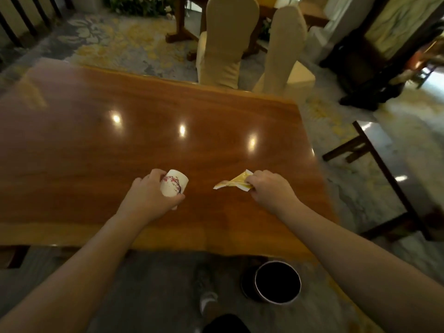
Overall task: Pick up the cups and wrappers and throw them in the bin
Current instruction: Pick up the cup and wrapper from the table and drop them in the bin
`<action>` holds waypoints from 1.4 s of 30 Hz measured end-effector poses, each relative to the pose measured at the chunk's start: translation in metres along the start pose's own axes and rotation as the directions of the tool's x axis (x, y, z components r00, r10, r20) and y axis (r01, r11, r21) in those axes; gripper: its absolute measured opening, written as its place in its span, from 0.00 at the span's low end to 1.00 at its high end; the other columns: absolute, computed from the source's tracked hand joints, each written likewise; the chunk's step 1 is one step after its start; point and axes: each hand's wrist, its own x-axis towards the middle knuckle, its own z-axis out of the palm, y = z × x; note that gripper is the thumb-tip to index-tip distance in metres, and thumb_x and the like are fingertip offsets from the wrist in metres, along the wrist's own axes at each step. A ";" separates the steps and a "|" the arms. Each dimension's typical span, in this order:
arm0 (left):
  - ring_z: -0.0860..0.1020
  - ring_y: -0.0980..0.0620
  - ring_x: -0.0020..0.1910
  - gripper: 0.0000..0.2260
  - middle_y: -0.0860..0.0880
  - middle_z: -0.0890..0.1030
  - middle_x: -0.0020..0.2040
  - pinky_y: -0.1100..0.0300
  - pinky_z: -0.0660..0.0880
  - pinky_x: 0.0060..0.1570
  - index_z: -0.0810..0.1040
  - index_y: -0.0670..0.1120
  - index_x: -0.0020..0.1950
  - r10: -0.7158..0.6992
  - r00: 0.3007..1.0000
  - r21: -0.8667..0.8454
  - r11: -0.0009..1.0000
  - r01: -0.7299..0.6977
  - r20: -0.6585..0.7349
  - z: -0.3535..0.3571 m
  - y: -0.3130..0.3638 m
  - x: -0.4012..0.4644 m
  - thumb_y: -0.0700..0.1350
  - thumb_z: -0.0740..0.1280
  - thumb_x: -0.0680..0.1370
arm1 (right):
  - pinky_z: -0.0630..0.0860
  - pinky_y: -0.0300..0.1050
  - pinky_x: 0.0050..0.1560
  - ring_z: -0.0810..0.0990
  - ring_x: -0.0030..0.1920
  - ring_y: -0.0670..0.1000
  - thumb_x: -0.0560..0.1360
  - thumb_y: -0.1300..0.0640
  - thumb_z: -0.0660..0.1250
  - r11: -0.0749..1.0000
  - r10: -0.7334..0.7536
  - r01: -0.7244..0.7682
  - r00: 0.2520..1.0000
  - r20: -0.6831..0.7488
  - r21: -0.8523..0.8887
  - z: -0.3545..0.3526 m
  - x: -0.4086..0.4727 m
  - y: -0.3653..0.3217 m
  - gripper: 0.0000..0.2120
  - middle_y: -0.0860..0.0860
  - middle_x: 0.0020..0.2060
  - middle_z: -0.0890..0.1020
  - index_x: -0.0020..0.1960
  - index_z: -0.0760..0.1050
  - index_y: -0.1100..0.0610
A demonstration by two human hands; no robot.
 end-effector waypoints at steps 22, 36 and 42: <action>0.77 0.54 0.48 0.43 0.48 0.76 0.67 0.65 0.73 0.33 0.64 0.50 0.73 -0.057 0.948 -0.170 0.979 0.115 0.313 0.149 0.064 -0.184 0.66 0.74 0.65 | 0.79 0.50 0.47 0.80 0.49 0.54 0.75 0.58 0.68 0.963 0.174 -0.194 0.978 0.115 0.190 0.023 -0.313 -0.011 0.11 0.51 0.50 0.83 0.57 0.81 0.54; 0.77 0.58 0.45 0.34 0.53 0.77 0.52 0.61 0.72 0.35 0.71 0.50 0.64 -0.287 0.859 -0.273 0.864 0.424 0.424 0.377 0.199 -0.208 0.64 0.75 0.65 | 0.75 0.50 0.35 0.80 0.43 0.56 0.74 0.58 0.71 0.911 0.218 -0.300 0.933 0.288 0.282 0.137 -0.434 0.179 0.08 0.51 0.42 0.81 0.52 0.82 0.55; 0.79 0.50 0.48 0.28 0.48 0.80 0.56 0.59 0.73 0.37 0.76 0.48 0.63 -0.343 0.831 -0.258 0.837 0.482 0.438 0.484 0.180 -0.157 0.61 0.74 0.68 | 0.67 0.45 0.31 0.80 0.40 0.56 0.73 0.58 0.72 0.849 0.330 -0.425 0.891 0.312 0.314 0.230 -0.446 0.200 0.07 0.50 0.38 0.80 0.51 0.82 0.55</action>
